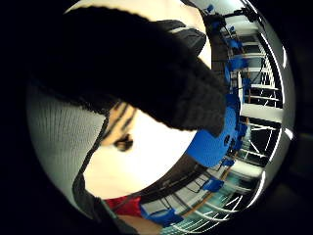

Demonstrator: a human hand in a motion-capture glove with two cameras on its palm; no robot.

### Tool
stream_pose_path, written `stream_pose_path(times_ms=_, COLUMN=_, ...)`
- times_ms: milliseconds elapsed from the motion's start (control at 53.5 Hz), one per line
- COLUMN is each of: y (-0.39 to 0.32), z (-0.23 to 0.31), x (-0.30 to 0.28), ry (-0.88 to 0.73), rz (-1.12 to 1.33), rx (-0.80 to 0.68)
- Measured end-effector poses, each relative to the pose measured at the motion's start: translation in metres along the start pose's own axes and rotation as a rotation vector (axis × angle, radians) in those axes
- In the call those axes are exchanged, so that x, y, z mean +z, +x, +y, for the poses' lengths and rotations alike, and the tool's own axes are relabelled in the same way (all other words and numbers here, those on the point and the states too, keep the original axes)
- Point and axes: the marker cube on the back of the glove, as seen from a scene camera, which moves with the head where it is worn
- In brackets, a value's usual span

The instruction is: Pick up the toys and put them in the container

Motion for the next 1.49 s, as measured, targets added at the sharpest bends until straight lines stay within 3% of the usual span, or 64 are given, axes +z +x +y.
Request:
stream_pose_path(times_ms=262, y=0.023, z=-0.009, x=0.032, ry=-0.114, rz=-0.032, rx=0.051)
stream_pose_path(times_ms=448, y=0.022, z=-0.014, x=0.046, ry=-0.109, rz=0.025, rx=0.060)
stream_pose_path(times_ms=616, y=0.019, z=-0.018, x=0.049, ry=-0.051, rz=0.121, rx=0.074)
stream_pose_path(times_ms=803, y=0.020, z=-0.016, x=0.047, ry=0.134, rz=0.198, rx=0.009)
stream_pose_path(times_ms=1177, y=-0.033, z=0.009, x=-0.024, ry=0.189, rz=0.170, rx=-0.078)
stream_pose_path(times_ms=1494, y=-0.164, z=0.012, x=-0.097, ry=0.252, rz=0.103, rx=-0.223)
